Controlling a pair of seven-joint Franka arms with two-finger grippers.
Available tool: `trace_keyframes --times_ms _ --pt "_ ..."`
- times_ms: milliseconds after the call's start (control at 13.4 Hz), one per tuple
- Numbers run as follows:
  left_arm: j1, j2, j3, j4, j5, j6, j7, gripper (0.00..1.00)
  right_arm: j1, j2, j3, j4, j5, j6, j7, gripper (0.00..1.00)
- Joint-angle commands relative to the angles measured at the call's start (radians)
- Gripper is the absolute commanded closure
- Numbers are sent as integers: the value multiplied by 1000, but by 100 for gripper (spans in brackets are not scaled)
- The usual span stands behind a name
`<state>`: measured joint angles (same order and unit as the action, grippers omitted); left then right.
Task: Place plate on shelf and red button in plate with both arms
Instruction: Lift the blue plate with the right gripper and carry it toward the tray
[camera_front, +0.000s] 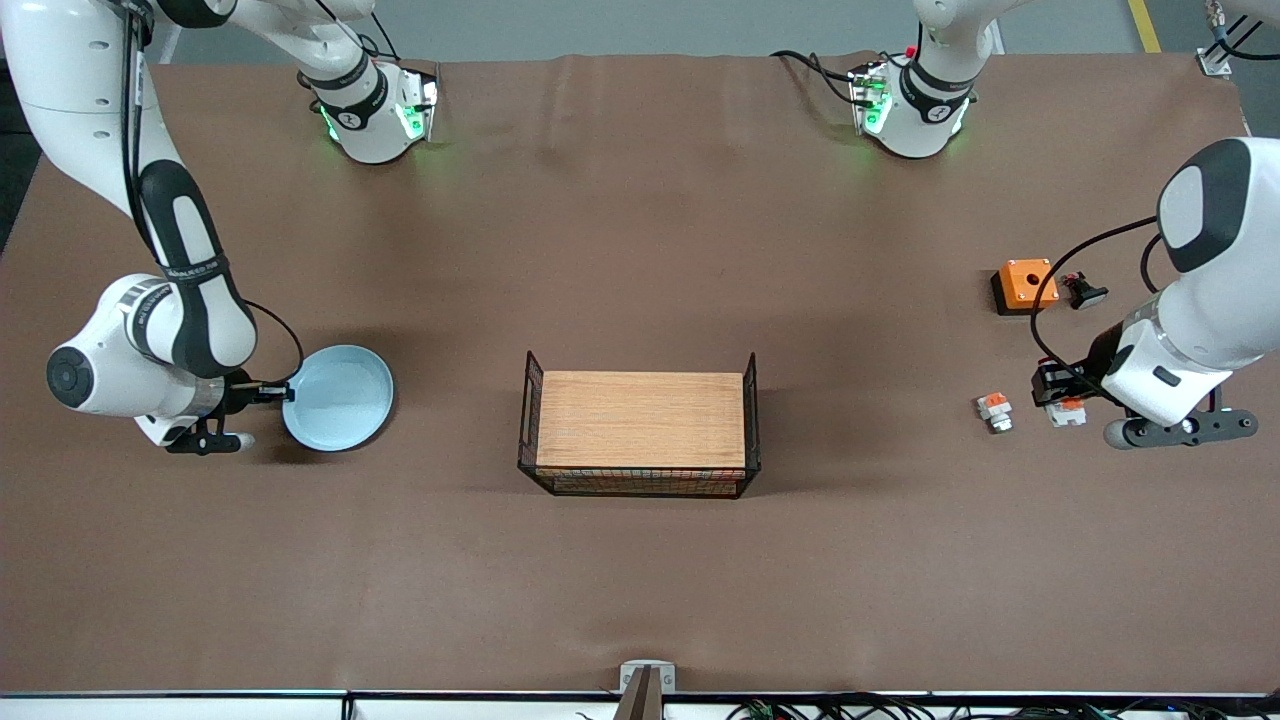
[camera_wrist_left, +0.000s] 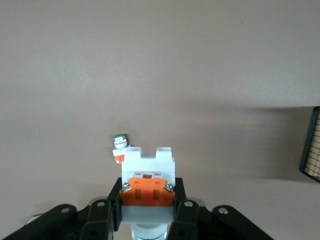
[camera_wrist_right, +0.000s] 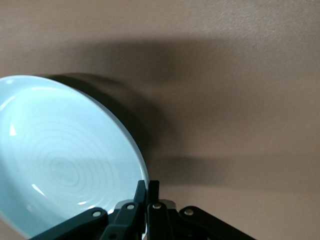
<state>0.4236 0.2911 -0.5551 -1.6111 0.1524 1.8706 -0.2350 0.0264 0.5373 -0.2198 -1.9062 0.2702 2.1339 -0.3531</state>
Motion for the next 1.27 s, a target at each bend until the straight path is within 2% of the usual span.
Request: trace_keyframes --times_ms 0,149,598,822,971,1121,1195 --pt "10 -1 -8 25 -25 -31 -6 100 -10 -104 1 21 23 -153 -17 100" --pt "11 0 -6 20 -25 -33 -6 100 -10 -184 -1 22 20 -244 14 100" --pt "14 -3 -5 22 -25 -71 -7 100 38 -446 7 19 7 -613 386 100" --pt "12 -3 -5 22 -25 -71 -7 100 165 -572 10 18 7 -739 721 100" --pt "12 -3 -5 20 -25 -71 -7 100 300 -634 17 19 20 -755 1037 100" --pt "12 -4 -6 20 -27 -73 -7 100 412 -642 40 29 53 -741 1300 100" --pt "12 -3 -6 20 -27 -73 -6 100 444 -640 54 48 102 -720 1418 100"
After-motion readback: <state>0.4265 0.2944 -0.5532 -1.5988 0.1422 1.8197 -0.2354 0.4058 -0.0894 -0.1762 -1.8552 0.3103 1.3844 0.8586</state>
